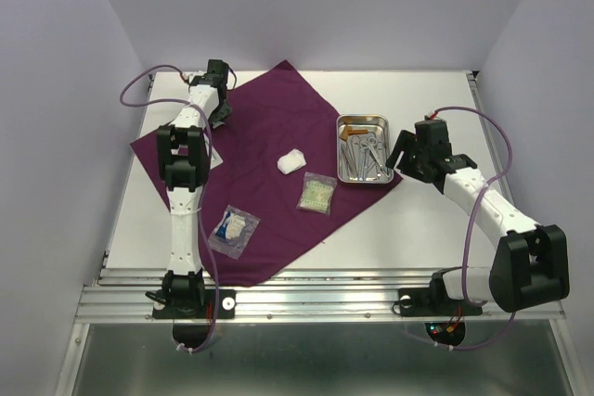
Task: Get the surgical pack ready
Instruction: Pick up the medical item from the surgical kit, then place the medical item in the container.
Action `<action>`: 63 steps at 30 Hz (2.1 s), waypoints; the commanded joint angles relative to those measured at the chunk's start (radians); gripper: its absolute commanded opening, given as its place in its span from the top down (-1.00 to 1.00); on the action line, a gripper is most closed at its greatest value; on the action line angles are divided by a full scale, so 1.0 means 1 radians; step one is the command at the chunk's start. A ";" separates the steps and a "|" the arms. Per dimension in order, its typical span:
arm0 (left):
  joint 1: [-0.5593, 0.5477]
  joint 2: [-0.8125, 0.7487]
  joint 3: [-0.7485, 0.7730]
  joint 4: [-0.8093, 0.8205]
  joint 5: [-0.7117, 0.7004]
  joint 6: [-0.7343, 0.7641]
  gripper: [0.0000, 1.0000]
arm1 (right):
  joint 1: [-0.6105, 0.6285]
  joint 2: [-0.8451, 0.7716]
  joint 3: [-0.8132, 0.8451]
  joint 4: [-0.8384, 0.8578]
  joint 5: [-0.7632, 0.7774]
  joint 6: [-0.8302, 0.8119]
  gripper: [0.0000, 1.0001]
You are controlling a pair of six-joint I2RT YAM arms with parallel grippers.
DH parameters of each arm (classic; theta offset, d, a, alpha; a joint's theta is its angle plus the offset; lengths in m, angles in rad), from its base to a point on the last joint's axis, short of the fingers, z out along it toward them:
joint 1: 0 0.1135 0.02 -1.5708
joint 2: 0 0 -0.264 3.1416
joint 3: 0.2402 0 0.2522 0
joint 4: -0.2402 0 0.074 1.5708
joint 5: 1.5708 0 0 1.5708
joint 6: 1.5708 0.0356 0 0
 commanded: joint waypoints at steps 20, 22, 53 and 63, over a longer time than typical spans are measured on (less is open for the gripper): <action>-0.006 -0.247 -0.089 0.039 -0.009 0.061 0.04 | -0.004 -0.008 0.012 0.024 -0.008 -0.002 -0.47; -0.011 -0.257 -0.091 0.038 0.002 0.068 0.05 | -0.004 -0.009 0.012 0.024 -0.005 0.000 -0.47; -0.484 -0.274 0.038 0.078 0.274 0.124 0.10 | -0.004 -0.046 0.010 0.021 0.029 0.004 -0.47; -0.549 -0.154 0.150 0.157 0.444 0.114 0.12 | -0.004 -0.054 0.007 0.018 0.038 0.004 -0.47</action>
